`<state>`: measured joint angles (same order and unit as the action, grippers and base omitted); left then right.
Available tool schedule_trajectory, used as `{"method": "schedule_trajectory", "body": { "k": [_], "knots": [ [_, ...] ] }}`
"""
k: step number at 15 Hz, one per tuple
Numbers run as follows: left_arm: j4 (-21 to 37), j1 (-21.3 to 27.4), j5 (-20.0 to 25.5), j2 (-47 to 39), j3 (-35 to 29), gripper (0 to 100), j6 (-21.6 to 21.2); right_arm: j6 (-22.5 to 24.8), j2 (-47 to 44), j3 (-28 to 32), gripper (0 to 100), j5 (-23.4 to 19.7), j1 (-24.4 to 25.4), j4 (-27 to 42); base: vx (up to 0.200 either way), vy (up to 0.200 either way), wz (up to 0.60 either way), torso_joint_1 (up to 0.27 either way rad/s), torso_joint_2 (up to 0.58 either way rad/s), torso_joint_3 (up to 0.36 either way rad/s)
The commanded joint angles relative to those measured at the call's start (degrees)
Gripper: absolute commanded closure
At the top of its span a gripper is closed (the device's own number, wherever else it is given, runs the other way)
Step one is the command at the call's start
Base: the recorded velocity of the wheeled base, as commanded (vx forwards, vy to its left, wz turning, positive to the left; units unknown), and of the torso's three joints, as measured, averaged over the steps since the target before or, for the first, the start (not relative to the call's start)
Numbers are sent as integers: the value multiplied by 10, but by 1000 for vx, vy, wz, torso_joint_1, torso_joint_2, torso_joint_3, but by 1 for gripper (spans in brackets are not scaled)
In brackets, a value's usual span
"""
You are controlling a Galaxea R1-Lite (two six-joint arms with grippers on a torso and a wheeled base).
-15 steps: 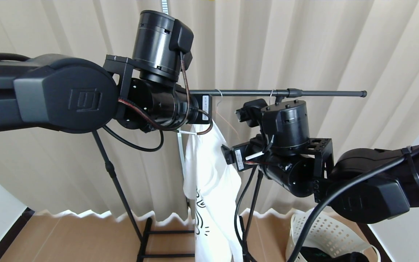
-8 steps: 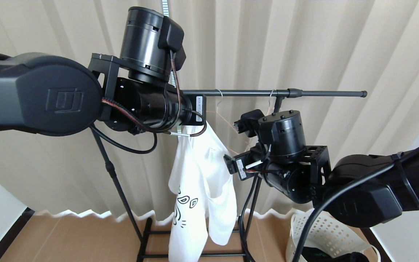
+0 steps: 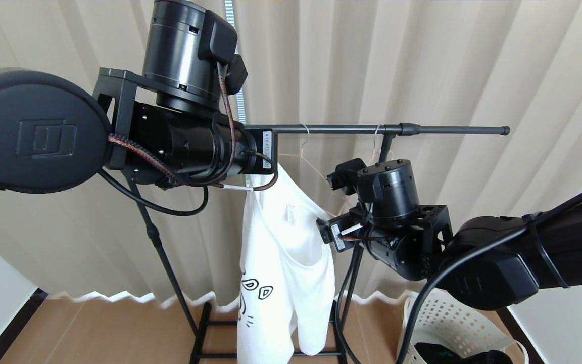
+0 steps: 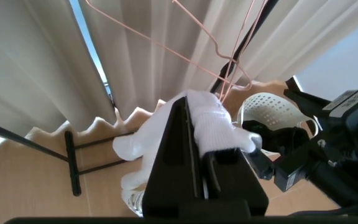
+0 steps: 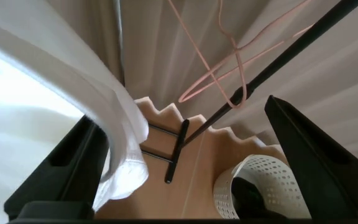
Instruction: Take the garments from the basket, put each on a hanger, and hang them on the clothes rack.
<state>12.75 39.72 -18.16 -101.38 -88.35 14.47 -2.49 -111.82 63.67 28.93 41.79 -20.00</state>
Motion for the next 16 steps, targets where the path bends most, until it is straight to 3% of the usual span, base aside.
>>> {"method": "schedule_trajectory", "body": {
  "k": [1,6,10,11,16],
  "knots": [
    [0,0,1,3,10,100,0,-1,1,4,100,0,-3,-1,0,0,0,0,0,0],
    [0,0,6,-1,60,100,-16,3,59,3,100,1,-38,0,0,0,0,0,0,0],
    [-3,5,8,-35,83,100,-17,39,122,-11,100,5,-72,6,0,0,0,0,0,0],
    [-4,11,16,-36,89,0,-18,49,135,-17,100,5,-77,7,0,0,0,0,0,0],
    [-4,25,40,-36,87,0,-17,133,205,-72,100,5,-110,2,0,0,0,0,0,0]
  ]
}}
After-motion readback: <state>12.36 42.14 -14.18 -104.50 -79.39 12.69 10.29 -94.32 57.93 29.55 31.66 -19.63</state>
